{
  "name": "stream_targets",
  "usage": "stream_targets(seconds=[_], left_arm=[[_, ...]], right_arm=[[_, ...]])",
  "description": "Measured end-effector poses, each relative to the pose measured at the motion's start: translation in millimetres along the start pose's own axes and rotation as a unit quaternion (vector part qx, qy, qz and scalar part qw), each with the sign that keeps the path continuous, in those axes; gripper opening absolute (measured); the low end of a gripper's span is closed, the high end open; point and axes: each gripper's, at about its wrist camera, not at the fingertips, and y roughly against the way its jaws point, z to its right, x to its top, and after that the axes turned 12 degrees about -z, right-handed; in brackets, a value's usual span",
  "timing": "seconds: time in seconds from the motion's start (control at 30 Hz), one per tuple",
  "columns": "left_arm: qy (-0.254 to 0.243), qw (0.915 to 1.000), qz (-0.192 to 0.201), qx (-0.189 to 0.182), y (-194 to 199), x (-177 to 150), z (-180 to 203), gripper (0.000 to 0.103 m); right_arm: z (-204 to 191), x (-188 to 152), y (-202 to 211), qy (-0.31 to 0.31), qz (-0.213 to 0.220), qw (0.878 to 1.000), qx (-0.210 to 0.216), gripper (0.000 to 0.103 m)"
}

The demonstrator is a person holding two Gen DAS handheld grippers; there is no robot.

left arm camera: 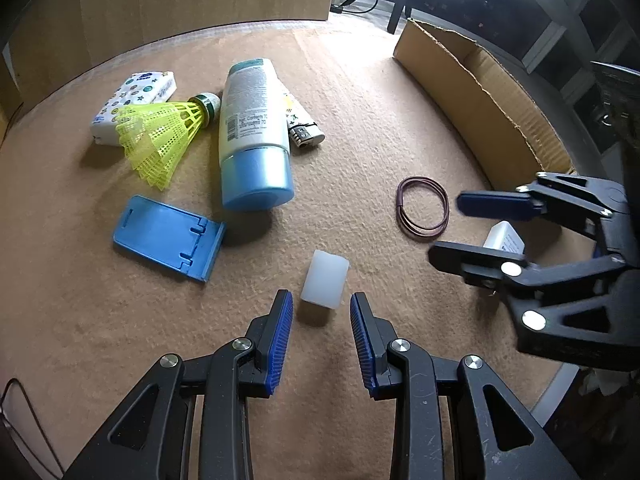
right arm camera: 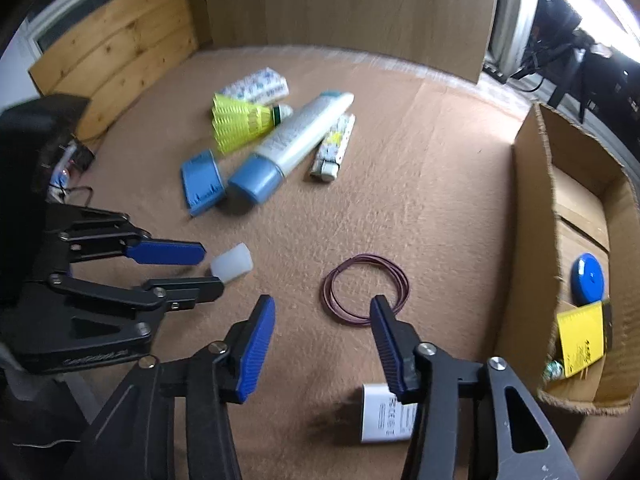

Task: Organize objects
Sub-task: 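Grasp the white translucent cap with the left tool while the right tool grasps the purple rubber band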

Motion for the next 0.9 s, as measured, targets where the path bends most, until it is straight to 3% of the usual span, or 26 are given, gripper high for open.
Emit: stream_targets(seconds=[0.17,0.53,0.9], left_arm=[[-0.008,1.0000,-0.002,0.003,-5,1,3,0.032],[-0.014,0.9998,-0.001,0.017,-9,2,7,0.021],[-0.001,1.0000,0.005,-0.001,-8,6,2,0.006]], right_arm=[[5,7,-18,0.005,-0.029,1.000,-0.007,0.034],[-5,16,-30,0.044,-0.047,0.997,-0.035,0.027],[3,16,-29,0.042,-0.044,0.998,-0.031,0.003]])
